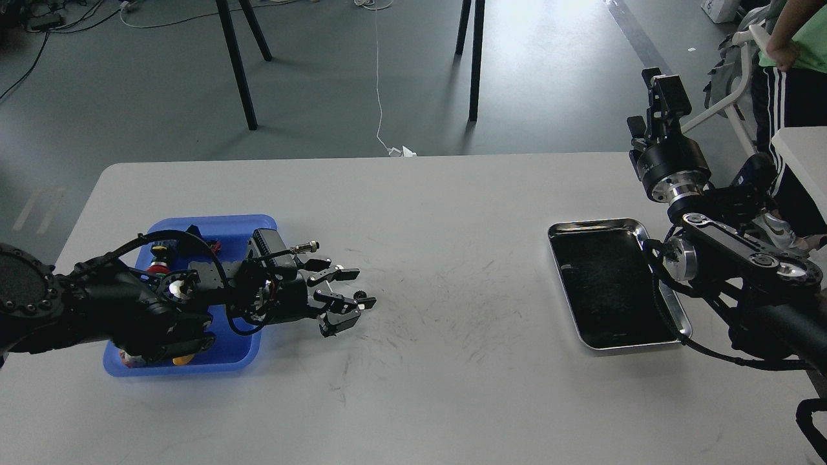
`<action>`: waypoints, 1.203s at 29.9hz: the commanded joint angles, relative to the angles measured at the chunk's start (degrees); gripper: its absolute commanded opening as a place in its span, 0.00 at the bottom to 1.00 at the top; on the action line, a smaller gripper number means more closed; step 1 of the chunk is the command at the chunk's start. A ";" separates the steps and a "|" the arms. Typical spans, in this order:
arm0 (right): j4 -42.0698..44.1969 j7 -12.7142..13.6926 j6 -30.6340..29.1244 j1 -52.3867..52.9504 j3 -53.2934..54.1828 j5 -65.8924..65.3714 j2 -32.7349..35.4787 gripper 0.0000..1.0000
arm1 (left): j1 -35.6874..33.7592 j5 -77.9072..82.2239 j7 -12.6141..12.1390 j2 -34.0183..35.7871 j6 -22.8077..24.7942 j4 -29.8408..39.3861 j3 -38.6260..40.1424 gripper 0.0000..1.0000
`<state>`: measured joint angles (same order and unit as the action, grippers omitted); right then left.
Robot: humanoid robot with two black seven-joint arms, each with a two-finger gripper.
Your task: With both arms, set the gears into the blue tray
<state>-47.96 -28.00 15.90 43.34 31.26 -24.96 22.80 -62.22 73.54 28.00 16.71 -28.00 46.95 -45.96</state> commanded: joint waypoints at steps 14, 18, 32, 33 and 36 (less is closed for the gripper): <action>0.06 0.00 0.00 0.43 -1.46 -0.01 0.05 0.95 | 1.49 0.12 0.00 -0.01 0.00 -0.37 -0.18 0.56; 0.06 0.00 0.00 0.34 -1.38 -0.01 0.05 0.95 | 1.49 0.20 0.00 0.08 0.00 -0.20 -0.18 0.53; 0.15 0.00 0.00 0.17 -1.46 -0.01 0.22 0.95 | 1.40 0.29 0.00 -0.28 0.00 -0.55 -0.18 0.41; 0.15 0.00 0.00 0.17 -1.46 -0.01 0.22 0.95 | 1.40 0.29 0.00 -0.36 0.00 -0.72 -0.18 0.41; 0.23 0.00 0.00 0.08 -1.46 -0.09 0.22 0.95 | 1.40 0.29 0.00 -0.28 0.00 -0.81 -0.18 0.40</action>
<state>-47.81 -28.00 15.91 43.49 29.79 -25.01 23.05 -60.86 73.82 28.00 16.38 -27.98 46.35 -46.17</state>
